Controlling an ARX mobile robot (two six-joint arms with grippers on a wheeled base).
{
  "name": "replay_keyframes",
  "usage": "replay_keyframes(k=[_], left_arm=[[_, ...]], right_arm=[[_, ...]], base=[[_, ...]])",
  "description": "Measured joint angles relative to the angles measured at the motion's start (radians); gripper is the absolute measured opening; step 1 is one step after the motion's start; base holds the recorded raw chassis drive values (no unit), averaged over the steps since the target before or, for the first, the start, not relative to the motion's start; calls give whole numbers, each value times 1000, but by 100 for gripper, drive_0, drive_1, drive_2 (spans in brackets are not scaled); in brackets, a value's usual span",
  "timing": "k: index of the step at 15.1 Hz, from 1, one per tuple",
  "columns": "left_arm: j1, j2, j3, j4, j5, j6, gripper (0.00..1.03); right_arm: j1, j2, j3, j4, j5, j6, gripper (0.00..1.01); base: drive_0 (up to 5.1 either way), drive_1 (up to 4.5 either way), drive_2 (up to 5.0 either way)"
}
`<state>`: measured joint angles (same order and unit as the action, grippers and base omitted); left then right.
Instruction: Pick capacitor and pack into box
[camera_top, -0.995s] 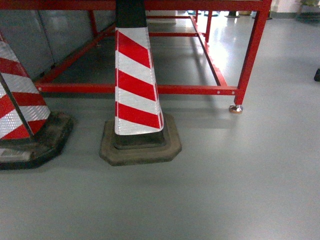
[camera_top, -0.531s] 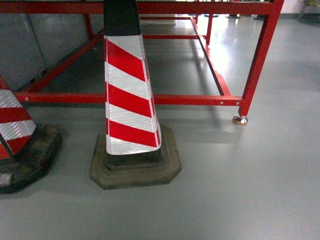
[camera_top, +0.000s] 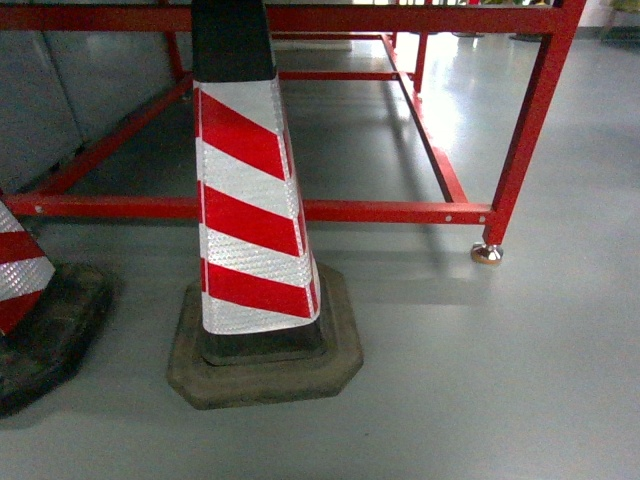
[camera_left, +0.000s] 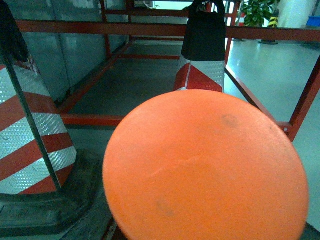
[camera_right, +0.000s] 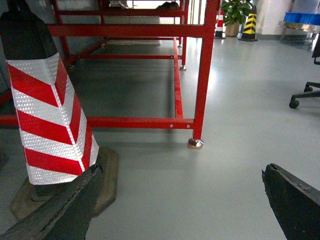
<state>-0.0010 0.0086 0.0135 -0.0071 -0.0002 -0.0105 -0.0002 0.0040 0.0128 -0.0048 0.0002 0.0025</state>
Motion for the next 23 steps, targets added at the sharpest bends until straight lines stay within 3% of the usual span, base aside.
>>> replay_keyframes(k=[23], left_arm=[[0, 0, 0, 0, -1, 10, 44]], right_arm=[[0, 0, 0, -1, 0, 0, 98]], base=[[0, 0, 0]])
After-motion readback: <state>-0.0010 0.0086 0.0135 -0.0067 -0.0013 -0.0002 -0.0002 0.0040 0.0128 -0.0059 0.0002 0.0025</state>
